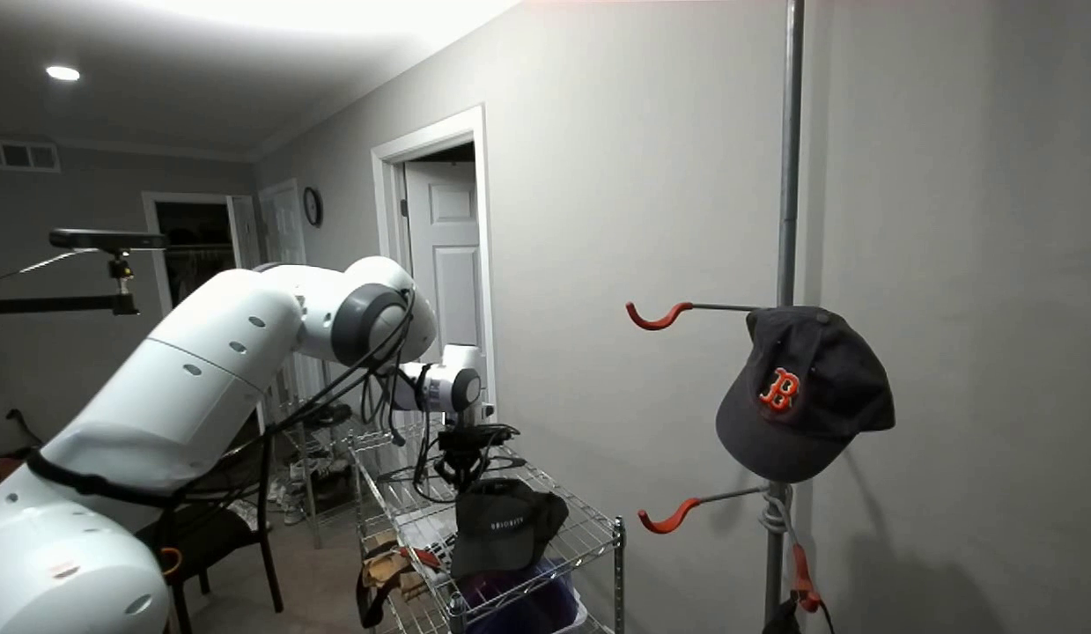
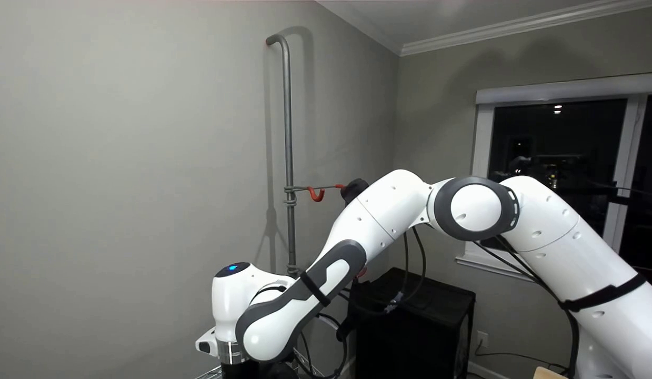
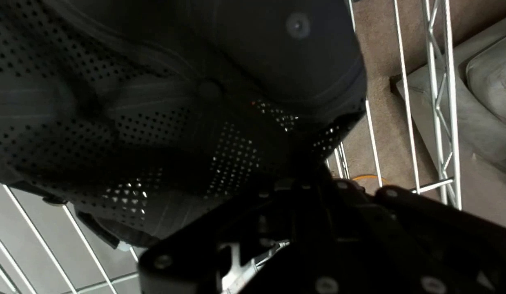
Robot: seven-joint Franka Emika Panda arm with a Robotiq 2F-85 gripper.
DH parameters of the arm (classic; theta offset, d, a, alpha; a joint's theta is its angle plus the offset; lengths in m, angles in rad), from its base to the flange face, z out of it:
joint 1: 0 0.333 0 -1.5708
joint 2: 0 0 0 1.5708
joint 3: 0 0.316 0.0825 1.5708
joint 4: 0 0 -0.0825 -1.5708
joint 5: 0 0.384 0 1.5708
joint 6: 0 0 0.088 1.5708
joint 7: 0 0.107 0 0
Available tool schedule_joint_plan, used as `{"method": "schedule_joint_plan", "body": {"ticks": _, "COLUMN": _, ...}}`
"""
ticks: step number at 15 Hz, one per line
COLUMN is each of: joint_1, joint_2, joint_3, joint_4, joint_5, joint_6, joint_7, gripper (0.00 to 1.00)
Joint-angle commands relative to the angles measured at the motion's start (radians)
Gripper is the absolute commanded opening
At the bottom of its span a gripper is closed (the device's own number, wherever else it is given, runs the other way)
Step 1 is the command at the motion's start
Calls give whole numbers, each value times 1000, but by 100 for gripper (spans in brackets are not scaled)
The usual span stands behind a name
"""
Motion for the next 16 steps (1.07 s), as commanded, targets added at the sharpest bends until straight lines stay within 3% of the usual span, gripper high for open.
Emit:
{"method": "schedule_joint_plan", "body": {"ticks": 1, "joint_1": -16, "joint_2": -87, "joint_3": -18, "joint_4": -51, "joint_5": 2, "joint_6": 47, "joint_7": 67, "gripper": 3}}
{"method": "schedule_joint_plan", "body": {"ticks": 8, "joint_1": 12, "joint_2": -349, "joint_3": -134, "joint_4": -142, "joint_5": -110, "joint_6": 97, "joint_7": 307, "gripper": 4}}
{"method": "schedule_joint_plan", "body": {"ticks": 16, "joint_1": 6, "joint_2": -504, "joint_3": -207, "joint_4": -233, "joint_5": -317, "joint_6": 121, "joint_7": 631, "gripper": 4}}
